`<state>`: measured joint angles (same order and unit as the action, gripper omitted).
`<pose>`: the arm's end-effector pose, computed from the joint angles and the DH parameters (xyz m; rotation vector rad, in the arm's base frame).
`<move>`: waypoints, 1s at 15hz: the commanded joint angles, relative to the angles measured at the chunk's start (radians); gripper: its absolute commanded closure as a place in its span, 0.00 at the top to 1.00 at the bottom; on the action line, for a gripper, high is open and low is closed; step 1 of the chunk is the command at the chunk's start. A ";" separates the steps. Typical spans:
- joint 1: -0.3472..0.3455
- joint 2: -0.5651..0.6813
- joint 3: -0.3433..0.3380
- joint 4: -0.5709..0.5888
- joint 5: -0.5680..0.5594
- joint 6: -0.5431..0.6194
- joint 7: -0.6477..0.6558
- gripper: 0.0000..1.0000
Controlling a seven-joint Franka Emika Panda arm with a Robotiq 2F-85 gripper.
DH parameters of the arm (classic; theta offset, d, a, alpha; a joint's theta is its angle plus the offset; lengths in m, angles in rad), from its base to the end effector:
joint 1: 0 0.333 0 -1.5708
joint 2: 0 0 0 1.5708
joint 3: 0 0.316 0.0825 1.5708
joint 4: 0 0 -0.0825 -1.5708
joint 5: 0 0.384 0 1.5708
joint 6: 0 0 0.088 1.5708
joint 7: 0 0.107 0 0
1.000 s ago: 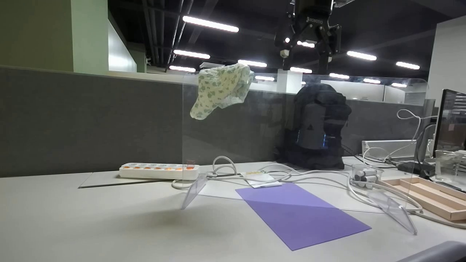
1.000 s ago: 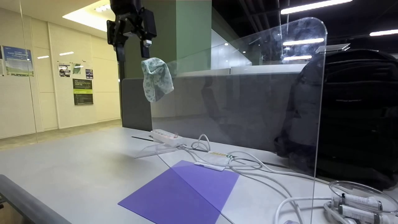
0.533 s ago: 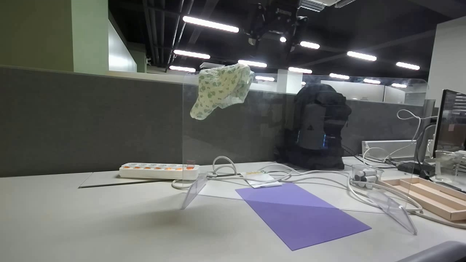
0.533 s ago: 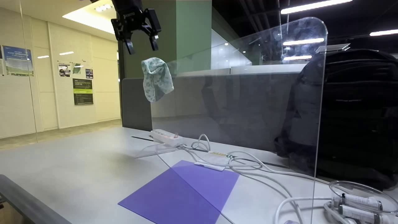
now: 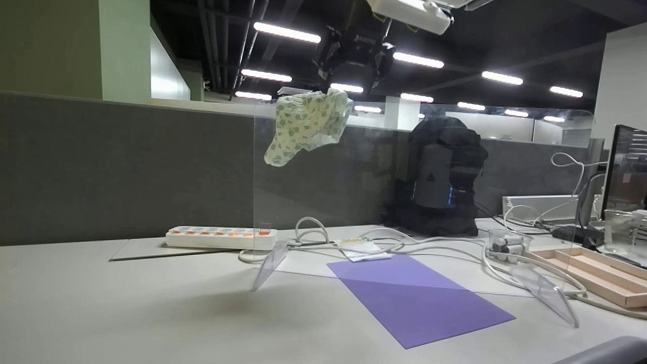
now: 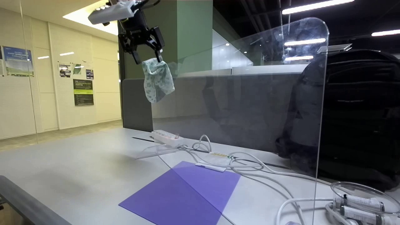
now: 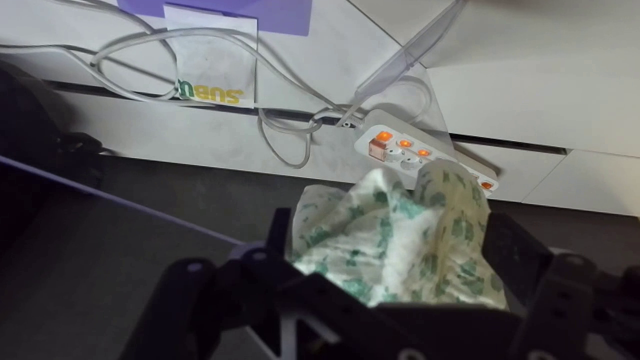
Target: Put the cloth on the countertop
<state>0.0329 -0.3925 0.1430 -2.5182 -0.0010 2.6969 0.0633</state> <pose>0.4501 0.0832 0.4800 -2.9990 -0.1780 -0.8799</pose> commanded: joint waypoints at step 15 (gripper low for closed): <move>0.158 0.128 -0.110 0.024 0.199 0.069 -0.198 0.01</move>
<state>0.1425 -0.2512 0.0542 -2.5025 0.1497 2.8213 -0.0806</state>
